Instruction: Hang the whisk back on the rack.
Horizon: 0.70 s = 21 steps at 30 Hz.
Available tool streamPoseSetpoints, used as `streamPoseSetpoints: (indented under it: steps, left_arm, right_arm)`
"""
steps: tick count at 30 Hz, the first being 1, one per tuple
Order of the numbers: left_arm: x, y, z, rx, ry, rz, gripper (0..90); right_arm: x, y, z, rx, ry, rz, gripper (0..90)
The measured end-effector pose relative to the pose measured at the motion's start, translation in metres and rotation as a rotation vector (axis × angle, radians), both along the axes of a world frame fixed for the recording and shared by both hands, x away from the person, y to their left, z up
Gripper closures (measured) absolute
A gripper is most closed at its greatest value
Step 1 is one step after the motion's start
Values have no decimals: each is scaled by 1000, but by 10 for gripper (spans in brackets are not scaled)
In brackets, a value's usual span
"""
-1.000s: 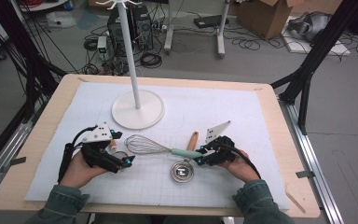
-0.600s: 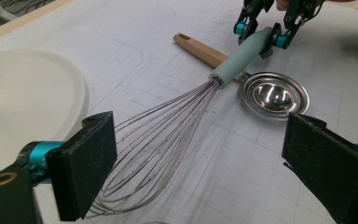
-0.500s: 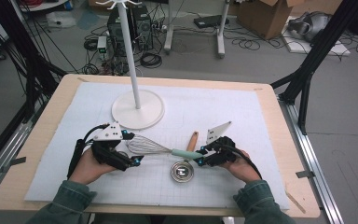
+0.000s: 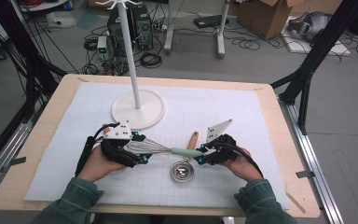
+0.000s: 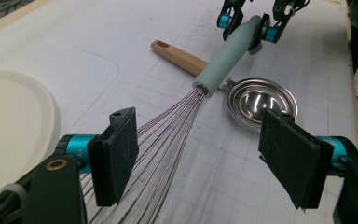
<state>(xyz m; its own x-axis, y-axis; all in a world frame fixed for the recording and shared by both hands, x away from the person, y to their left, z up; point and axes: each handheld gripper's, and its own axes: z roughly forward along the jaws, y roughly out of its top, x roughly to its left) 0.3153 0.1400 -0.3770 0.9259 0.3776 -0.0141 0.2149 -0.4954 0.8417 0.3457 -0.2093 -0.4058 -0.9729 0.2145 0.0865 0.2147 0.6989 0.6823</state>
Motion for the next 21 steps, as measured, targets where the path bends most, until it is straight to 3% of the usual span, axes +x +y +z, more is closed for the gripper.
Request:
streamPoseSetpoints:
  steps: [4,15,21]
  left_arm:
    - [4,-8,2,-3,4,-17,320]
    - [14,-40,-1,54,18,-91,361]
    - [18,-54,-2,60,24,-115,370]
  right_arm:
    - [0,1,4,-6,-11,3,652]
    - [-2,3,12,-14,-18,2,651]
    - [-3,4,19,-18,-19,3,652]
